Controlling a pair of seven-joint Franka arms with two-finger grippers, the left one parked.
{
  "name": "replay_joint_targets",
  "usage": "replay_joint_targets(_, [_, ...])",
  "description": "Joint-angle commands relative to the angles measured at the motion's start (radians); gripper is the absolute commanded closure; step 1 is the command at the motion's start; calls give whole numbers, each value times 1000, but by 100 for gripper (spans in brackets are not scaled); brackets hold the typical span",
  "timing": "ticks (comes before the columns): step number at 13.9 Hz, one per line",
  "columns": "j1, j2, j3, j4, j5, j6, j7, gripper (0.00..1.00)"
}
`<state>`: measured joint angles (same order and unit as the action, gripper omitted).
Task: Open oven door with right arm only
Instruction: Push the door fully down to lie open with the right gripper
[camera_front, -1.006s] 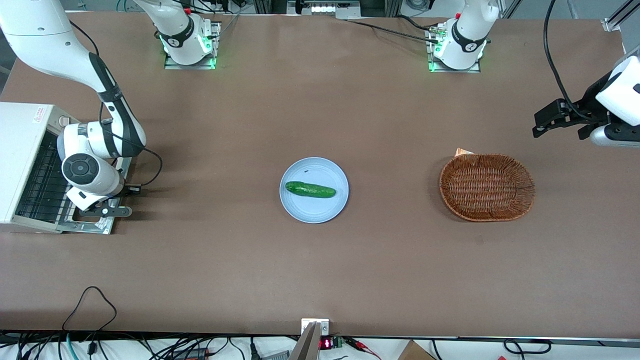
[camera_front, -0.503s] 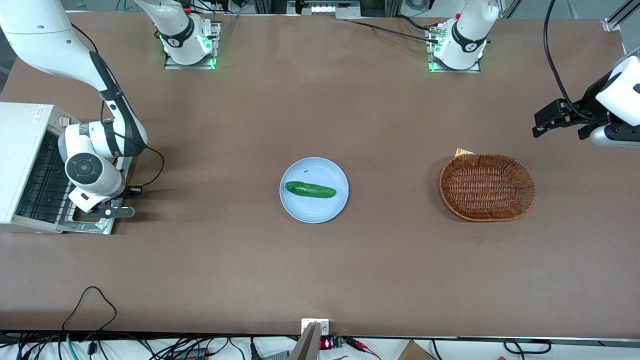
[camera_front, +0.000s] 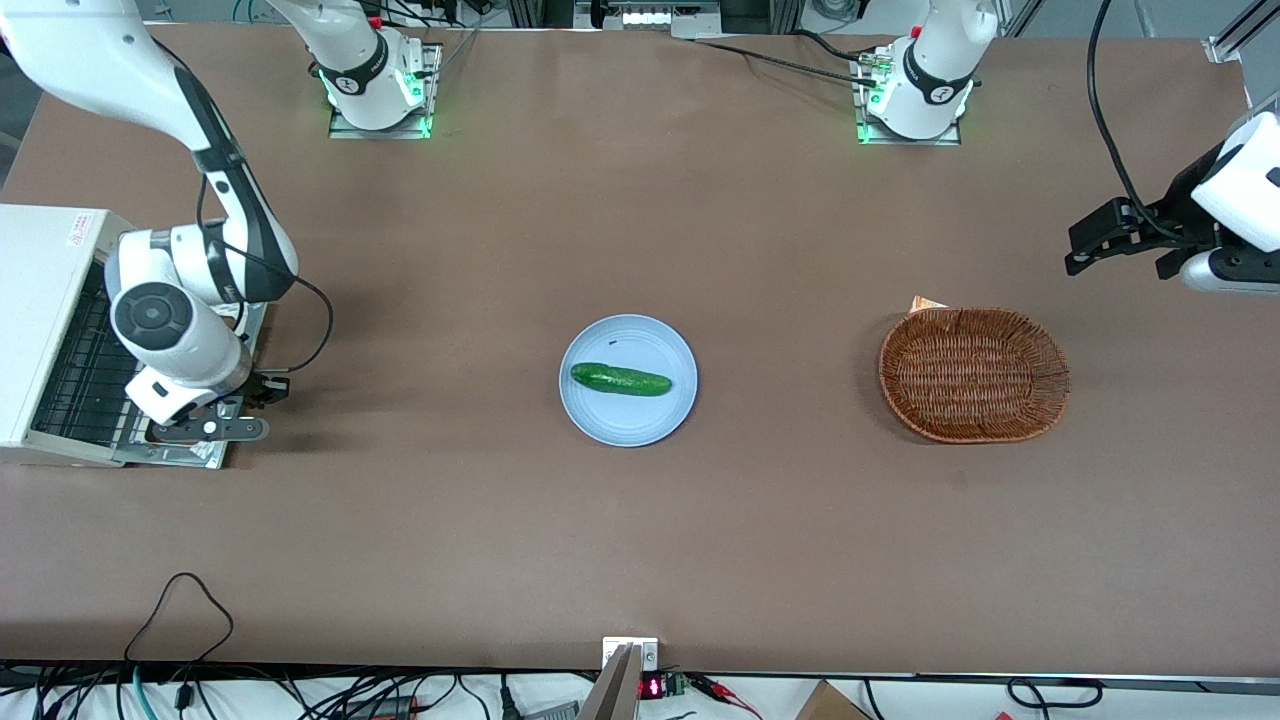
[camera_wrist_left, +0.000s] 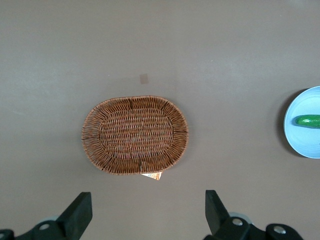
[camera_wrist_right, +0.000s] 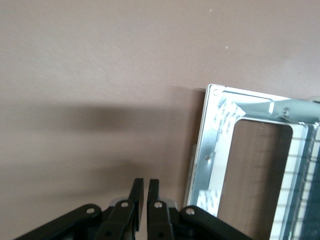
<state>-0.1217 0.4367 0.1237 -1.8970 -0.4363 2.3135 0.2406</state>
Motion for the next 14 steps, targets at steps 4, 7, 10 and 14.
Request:
replay_joint_targets(4, [48,-189,5,13,232,-181,-35,95])
replay_joint_targets(7, [53,-231,4,97,336,-322,-110,95])
replay_joint_targets(10, [53,-271,4,166,393,-437,-113,95])
replay_joint_targets(14, [54,-305,4,260,427,-581,-113,95])
